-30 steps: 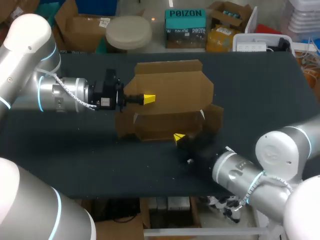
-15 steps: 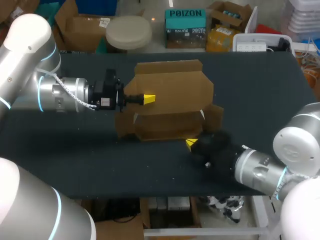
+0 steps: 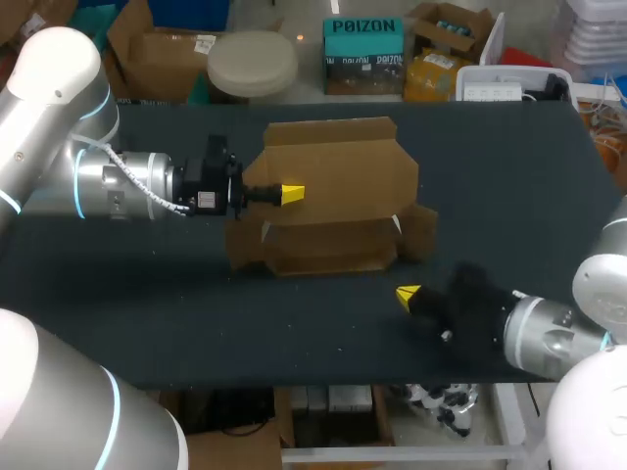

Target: Assemble the packaging by folding the flat box into shape, placing the metal phone stand inside, and closing the box properly

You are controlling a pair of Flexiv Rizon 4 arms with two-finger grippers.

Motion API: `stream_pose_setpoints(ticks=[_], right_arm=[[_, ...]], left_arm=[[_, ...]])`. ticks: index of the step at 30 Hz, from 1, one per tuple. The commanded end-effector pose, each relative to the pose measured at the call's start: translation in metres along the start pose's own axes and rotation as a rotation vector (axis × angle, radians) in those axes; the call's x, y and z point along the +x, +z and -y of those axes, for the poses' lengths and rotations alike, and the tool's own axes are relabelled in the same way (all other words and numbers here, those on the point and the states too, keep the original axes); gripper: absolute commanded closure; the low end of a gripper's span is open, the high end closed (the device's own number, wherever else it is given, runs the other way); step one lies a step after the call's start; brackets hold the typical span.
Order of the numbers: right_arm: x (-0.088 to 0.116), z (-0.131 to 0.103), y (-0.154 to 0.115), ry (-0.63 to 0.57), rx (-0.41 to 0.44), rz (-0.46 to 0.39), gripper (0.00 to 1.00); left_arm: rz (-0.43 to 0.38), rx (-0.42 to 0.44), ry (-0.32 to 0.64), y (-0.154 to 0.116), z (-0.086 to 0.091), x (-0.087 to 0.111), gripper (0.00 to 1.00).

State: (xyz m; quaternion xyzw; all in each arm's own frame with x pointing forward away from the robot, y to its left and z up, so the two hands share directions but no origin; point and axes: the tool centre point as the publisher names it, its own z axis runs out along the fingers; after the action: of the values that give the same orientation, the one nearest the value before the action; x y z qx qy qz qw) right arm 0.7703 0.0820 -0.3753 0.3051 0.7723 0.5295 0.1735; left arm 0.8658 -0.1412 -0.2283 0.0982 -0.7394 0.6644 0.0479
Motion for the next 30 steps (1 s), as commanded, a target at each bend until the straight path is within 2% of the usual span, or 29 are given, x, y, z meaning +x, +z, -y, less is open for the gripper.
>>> stream_pose_setpoints(ticks=[1, 3, 5, 11, 18, 27, 30], right_arm=[[-0.005, -0.004, -0.027, -0.018, 0.008, -0.036, 0.85], [-0.008, -0.001, -0.033, -0.036, 0.016, -0.032, 0.72], [-0.011, 0.0, -0.041, -0.041, 0.01, -0.044, 0.67], [-0.021, 0.002, -0.058, -0.069, 0.011, -0.083, 0.65], [-0.04, 0.001, -0.075, -0.114, 0.034, -0.106, 0.55], [-0.062, -0.004, -0.082, -0.17, 0.073, -0.096, 0.52], [-0.07, -0.006, -0.08, -0.172, 0.072, -0.096, 0.44]], left_arm=[[0.002, -0.004, -0.001, 0.0, -0.002, -0.001, 1.0], [0.002, -0.004, -0.001, 0.0, -0.002, -0.001, 1.0], [0.002, -0.004, -0.001, 0.0, -0.002, -0.001, 1.0], [0.002, -0.004, -0.001, 0.0, -0.002, -0.001, 1.0], [0.002, -0.004, -0.001, 0.0, -0.002, -0.001, 1.0], [0.002, -0.004, -0.001, 0.0, -0.002, -0.001, 1.0], [0.002, -0.004, -0.001, 0.0, -0.002, -0.001, 1.0]])
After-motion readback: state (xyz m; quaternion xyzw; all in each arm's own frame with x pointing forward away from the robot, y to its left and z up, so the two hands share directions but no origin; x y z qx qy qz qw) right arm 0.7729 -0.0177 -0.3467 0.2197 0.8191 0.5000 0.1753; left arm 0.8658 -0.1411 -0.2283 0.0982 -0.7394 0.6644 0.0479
